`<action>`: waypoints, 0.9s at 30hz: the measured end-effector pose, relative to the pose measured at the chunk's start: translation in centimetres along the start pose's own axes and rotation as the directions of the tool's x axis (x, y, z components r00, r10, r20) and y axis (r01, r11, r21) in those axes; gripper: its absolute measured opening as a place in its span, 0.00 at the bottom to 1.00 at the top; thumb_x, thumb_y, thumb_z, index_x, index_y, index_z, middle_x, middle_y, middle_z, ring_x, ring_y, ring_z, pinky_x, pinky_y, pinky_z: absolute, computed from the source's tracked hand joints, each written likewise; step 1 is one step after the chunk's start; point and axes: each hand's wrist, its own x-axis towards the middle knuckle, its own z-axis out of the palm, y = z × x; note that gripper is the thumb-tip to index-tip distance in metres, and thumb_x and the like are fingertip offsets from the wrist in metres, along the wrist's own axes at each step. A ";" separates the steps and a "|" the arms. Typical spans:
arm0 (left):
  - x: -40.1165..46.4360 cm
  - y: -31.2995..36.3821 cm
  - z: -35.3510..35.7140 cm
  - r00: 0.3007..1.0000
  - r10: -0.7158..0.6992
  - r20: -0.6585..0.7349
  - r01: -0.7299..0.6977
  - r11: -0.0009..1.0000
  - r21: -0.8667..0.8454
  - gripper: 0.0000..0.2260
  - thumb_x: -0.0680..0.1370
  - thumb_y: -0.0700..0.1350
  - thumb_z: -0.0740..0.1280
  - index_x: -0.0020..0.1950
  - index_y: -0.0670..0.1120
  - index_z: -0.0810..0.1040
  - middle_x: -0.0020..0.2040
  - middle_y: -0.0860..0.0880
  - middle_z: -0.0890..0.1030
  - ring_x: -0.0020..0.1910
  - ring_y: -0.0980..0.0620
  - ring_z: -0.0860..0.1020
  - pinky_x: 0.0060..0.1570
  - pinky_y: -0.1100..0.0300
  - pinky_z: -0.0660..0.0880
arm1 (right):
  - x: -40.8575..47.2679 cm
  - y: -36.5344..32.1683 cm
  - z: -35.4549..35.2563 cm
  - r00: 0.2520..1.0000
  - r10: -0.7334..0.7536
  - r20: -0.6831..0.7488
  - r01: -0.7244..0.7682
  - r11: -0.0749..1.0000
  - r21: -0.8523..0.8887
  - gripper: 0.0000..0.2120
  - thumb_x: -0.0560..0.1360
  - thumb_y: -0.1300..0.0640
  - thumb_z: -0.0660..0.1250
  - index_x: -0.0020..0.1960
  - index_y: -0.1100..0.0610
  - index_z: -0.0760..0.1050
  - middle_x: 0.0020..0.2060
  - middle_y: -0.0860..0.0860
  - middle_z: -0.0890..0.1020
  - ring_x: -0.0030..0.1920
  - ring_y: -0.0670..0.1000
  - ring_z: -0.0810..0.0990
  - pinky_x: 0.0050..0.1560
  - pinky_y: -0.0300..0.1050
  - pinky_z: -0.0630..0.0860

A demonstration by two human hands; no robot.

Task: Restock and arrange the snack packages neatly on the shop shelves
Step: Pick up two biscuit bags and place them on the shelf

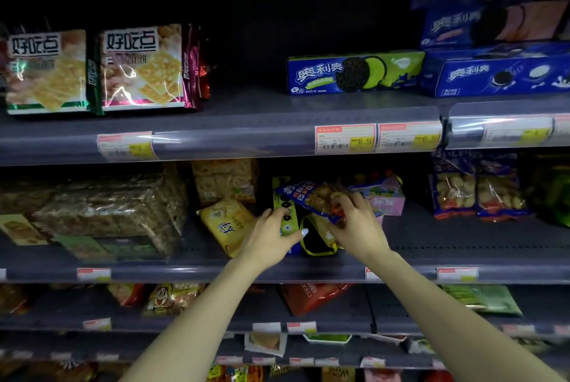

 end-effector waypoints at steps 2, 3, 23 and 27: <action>0.4 0.6 0.3 0.998 -0.055 0.019 0.058 0.990 -0.129 0.25 0.74 0.60 0.67 0.67 0.48 0.72 0.59 0.49 0.76 0.57 0.50 0.76 0.53 0.57 0.74 | -0.1 0.1 0.3 0.999 0.045 -0.007 -0.044 0.997 0.067 0.22 0.73 0.50 0.71 0.62 0.59 0.73 0.61 0.58 0.71 0.63 0.61 0.68 0.59 0.54 0.71; 0.6 1.0 0.5 0.995 -0.092 0.043 0.099 0.972 -0.213 0.24 0.75 0.59 0.68 0.66 0.48 0.73 0.57 0.49 0.78 0.54 0.50 0.77 0.50 0.59 0.74 | -0.1 0.1 0.4 0.998 0.054 -0.017 -0.052 0.993 0.102 0.21 0.72 0.50 0.71 0.61 0.59 0.74 0.60 0.58 0.72 0.62 0.61 0.69 0.59 0.54 0.72; 4.4 5.6 4.5 0.837 -0.417 0.355 0.425 0.085 -0.901 0.22 0.76 0.37 0.69 0.69 0.42 0.70 0.59 0.39 0.80 0.46 0.45 0.81 0.26 0.57 0.78 | -2.7 2.4 -3.0 0.986 -0.166 0.019 0.141 0.884 0.446 0.11 0.69 0.48 0.74 0.47 0.54 0.83 0.46 0.46 0.82 0.47 0.41 0.79 0.49 0.32 0.74; 3.9 5.8 3.7 0.866 -0.385 0.318 0.382 0.100 -0.919 0.18 0.77 0.36 0.68 0.66 0.44 0.71 0.58 0.41 0.80 0.46 0.46 0.81 0.33 0.54 0.79 | 0.0 4.4 -5.6 0.962 0.257 -0.097 -0.159 0.809 0.565 0.11 0.74 0.49 0.69 0.46 0.56 0.82 0.40 0.46 0.83 0.41 0.41 0.80 0.40 0.37 0.71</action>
